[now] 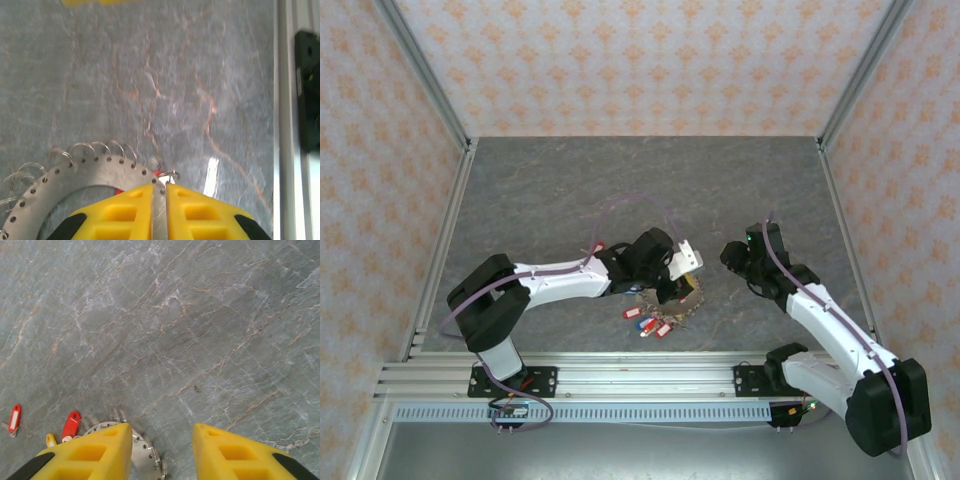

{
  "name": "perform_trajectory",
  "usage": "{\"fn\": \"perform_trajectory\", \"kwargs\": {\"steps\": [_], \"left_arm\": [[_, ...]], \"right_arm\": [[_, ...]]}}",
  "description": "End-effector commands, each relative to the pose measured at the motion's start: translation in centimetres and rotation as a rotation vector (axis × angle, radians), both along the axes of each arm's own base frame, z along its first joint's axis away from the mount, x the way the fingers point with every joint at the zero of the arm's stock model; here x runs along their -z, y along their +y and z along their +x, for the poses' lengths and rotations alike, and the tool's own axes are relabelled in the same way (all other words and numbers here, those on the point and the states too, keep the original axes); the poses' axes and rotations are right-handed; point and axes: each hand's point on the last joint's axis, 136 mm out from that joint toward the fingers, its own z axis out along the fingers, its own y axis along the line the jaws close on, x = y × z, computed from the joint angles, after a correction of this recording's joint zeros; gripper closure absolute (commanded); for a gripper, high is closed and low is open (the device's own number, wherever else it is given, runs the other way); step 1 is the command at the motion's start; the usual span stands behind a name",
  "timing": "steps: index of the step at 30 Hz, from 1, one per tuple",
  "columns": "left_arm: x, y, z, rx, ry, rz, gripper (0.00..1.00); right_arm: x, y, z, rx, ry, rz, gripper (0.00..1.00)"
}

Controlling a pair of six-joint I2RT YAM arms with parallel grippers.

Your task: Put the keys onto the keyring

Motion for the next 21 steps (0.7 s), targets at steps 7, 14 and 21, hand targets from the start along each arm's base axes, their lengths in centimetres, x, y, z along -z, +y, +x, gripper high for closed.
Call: {"fn": "perform_trajectory", "kwargs": {"steps": [7,14,21], "left_arm": [[-8.6,-0.8,1.5,-0.136,-0.066,-0.316,0.81],[-15.4,6.0,3.0,-0.395,-0.268,-0.411,0.80],[-15.2,14.7,3.9,-0.826,-0.179,-0.466,0.36]], "right_arm": [[-0.3,1.5,-0.4,-0.080,-0.006,0.056,0.60],[0.1,3.1,-0.8,-0.172,0.040,0.085,0.60],[1.9,4.5,-2.0,-0.259,0.124,0.055,0.54]]}}
